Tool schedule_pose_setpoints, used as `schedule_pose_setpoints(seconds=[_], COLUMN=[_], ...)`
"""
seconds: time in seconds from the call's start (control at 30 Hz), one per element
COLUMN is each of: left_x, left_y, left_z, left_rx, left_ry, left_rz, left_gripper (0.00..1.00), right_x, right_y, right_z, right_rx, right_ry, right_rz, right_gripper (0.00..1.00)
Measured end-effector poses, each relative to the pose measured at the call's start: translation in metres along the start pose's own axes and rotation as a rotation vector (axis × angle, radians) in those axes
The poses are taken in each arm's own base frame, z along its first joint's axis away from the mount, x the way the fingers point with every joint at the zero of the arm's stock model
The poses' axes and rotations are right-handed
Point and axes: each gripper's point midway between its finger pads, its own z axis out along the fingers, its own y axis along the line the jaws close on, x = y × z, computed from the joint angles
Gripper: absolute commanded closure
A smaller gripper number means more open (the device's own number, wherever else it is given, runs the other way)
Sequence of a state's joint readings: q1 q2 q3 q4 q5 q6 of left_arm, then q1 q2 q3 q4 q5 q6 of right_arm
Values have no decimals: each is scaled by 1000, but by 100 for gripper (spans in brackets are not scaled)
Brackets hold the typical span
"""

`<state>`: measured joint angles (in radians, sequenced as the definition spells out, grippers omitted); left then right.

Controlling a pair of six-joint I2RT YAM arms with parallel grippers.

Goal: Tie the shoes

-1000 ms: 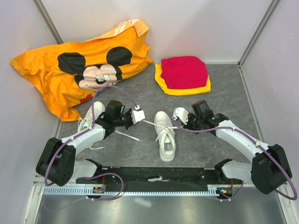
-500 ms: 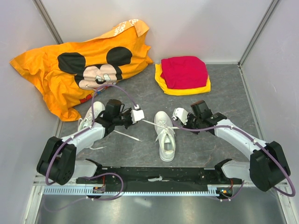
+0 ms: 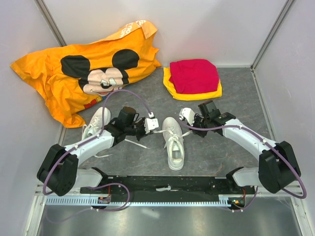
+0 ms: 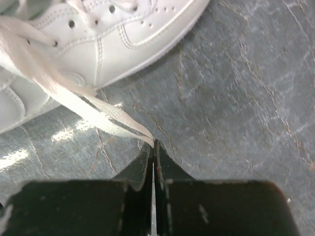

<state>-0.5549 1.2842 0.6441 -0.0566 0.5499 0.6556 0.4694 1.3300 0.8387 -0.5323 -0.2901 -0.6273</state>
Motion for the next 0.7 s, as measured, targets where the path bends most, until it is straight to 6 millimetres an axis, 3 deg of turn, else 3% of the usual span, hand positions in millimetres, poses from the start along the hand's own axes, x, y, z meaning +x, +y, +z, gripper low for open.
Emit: schedule_pose_setpoints(seconds=[0.13, 0.3, 0.5, 0.7], left_x=[5, 16, 0, -6], left_y=[-11, 0, 20, 25], left_z=[14, 38, 55, 70], left_rx=[27, 21, 1, 10], left_ry=[42, 134, 131, 135], left_rz=[-75, -168, -206, -254], left_gripper=[98, 98, 98, 98], right_x=[-3, -1, -10, -15], right_y=[10, 31, 46, 48], right_z=[10, 27, 31, 33], right_rx=[-65, -167, -221, -227], right_ry=[-3, 14, -13, -37], right_rz=[-1, -7, -13, 0], right_gripper=[100, 100, 100, 100])
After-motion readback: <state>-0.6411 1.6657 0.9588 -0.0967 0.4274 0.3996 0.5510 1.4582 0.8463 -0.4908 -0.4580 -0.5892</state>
